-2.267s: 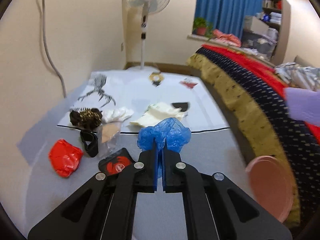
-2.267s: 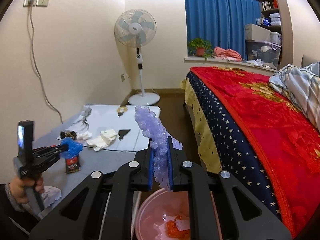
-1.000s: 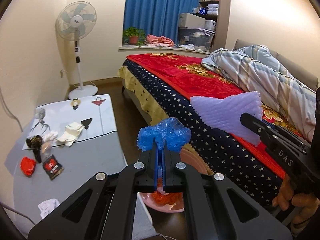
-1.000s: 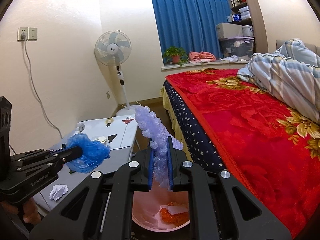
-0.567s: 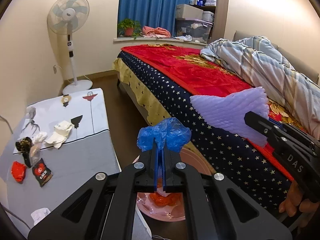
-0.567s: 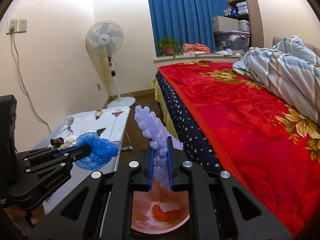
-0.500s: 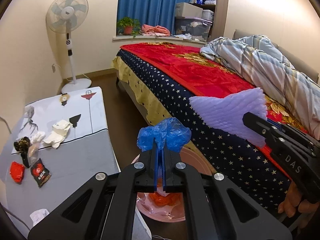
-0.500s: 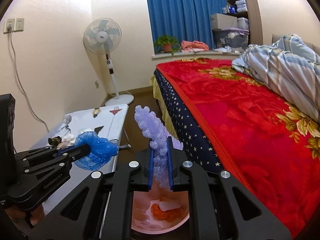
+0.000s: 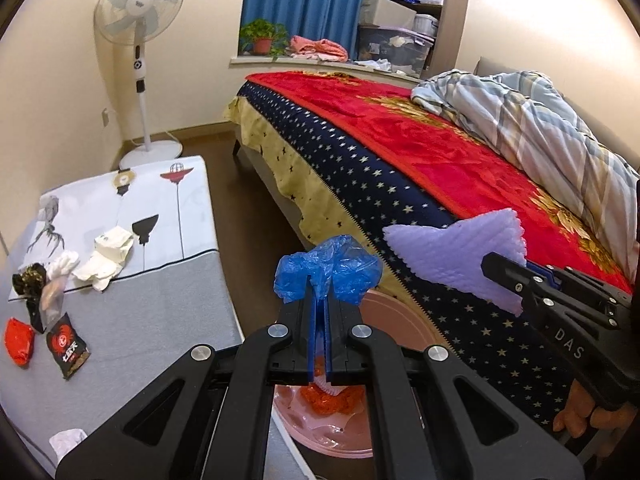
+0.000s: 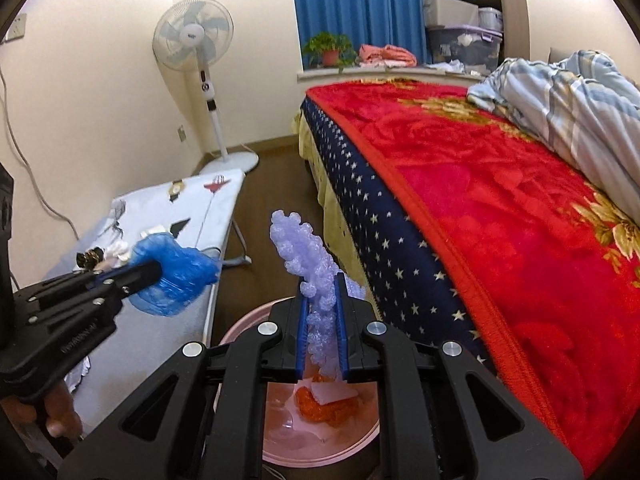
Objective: Collect trash
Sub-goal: 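Carry both items over the wastebasket and open both tools to drop them, then move both tools back toward the table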
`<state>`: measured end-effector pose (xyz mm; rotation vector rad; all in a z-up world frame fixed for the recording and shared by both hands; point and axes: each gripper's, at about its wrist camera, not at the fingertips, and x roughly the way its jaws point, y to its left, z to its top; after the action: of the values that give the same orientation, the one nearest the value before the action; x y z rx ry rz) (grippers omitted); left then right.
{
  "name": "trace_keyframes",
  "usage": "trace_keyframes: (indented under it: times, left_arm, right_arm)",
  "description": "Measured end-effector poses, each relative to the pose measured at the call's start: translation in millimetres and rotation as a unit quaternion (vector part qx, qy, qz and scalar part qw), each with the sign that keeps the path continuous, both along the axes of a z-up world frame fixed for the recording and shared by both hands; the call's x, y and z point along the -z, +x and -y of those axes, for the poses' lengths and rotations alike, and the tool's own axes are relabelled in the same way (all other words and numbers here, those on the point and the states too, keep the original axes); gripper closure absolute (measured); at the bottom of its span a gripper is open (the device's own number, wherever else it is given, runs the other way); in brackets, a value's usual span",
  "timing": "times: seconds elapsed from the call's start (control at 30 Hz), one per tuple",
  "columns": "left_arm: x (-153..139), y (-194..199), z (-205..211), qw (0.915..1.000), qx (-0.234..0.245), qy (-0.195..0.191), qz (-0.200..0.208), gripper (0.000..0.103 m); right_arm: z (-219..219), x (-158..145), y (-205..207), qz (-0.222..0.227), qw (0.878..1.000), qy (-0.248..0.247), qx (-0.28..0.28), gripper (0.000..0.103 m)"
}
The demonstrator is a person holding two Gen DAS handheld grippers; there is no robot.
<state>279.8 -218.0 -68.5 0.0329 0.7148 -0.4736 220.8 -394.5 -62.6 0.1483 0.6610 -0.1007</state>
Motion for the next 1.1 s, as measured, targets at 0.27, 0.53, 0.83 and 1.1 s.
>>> trace_keyframes:
  times: [0.27, 0.53, 0.83, 1.1]
  left_arm:
    - [11, 12, -12, 0.9999, -0.001, -0.008, -0.014, 0.1]
    - [13, 14, -9, 0.9997, 0.011, -0.011, -0.018, 0.1]
    - [21, 4, 18, 0.999, 0.037, 0.001, -0.025, 0.1]
    - [24, 6, 33, 0.9989, 0.006, 0.021, -0.042, 0.013]
  right_arm:
    - [-7, 13, 10, -0.03, 1.0, -0.006, -0.004, 0.088]
    - [-7, 5, -3, -0.018, 1.0, -0.01, 0.011, 0.039]
    - [2, -18, -21, 0.026, 0.997, -0.047, 0.051, 0.028]
    - [20, -26, -37, 0.034, 0.993, -0.065, 0.088, 0.025]
